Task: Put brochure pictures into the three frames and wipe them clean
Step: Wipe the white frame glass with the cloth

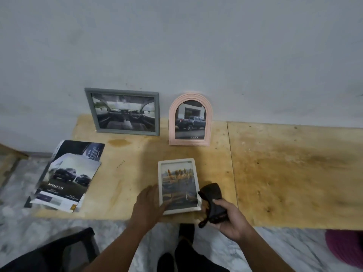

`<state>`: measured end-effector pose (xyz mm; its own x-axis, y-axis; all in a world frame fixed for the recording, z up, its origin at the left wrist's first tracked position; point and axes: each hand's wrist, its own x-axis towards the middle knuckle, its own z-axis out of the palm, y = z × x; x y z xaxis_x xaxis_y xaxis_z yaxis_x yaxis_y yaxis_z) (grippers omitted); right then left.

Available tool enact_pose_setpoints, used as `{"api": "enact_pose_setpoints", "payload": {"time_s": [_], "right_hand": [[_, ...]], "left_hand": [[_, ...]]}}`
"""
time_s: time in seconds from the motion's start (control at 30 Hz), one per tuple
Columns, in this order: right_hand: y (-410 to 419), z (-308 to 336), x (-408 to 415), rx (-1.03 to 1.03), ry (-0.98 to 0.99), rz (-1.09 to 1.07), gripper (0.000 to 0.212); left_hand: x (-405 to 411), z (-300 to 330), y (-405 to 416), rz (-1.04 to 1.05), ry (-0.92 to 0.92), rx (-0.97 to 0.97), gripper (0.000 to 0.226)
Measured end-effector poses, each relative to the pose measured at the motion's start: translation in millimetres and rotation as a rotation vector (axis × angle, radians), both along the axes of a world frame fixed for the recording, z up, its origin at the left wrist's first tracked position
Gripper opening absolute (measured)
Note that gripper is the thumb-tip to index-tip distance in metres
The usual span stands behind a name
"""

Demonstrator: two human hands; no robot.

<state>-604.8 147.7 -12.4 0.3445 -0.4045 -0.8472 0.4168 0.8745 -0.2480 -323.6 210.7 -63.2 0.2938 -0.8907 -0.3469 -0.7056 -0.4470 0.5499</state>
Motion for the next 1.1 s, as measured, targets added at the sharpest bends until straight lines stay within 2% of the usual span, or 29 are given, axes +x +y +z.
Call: {"api": "enact_pose_setpoints", "payload": {"time_s": [0.1, 0.2, 0.3, 0.43, 0.5, 0.57, 0.7, 0.8, 0.97, 1.03, 1.1], "right_hand": [[3, -8, 13, -0.019, 0.020, 0.026, 0.042], [5, -19, 34, -0.075, 0.175, 0.228, 0.037], [-4, -25, 57, -0.362, 0.492, 0.517, 0.023], [-41, -31, 94, -0.784, 0.819, 0.808, 0.024], [-63, -38, 111, -1.085, 1.052, 0.976, 0.034], [-83, -42, 132, -1.321, 1.206, 1.057, 0.042], [-101, -60, 173, -1.506, 1.403, 1.316, 0.042], [-82, -84, 182, -1.576, 1.401, 1.513, 0.042], [-47, -80, 148, -1.659, 1.305, 1.538, 0.037], [-28, -71, 133, -1.633, 1.190, 1.574, 0.039], [-24, -59, 126, -1.472, 0.988, 1.642, 0.040]], "left_hand": [[19, -29, -9, -0.272, -0.242, 0.045, 0.115], [34, -47, -10, -0.465, -0.289, 0.073, 0.136], [40, -61, -8, -0.546, -0.344, 0.007, 0.137], [43, -78, 1, -0.536, -0.363, -0.112, 0.131], [43, -80, -2, -0.522, -0.360, -0.138, 0.133], [43, -82, -1, -0.505, -0.341, -0.156, 0.134], [44, -87, -2, -0.514, -0.336, -0.173, 0.133], [44, -89, -2, -0.505, -0.337, -0.195, 0.131], [44, -87, 0, -0.495, -0.325, -0.281, 0.128], [44, -85, -1, -0.488, -0.315, -0.281, 0.129], [43, -83, -2, -0.476, -0.314, -0.273, 0.129]]}}
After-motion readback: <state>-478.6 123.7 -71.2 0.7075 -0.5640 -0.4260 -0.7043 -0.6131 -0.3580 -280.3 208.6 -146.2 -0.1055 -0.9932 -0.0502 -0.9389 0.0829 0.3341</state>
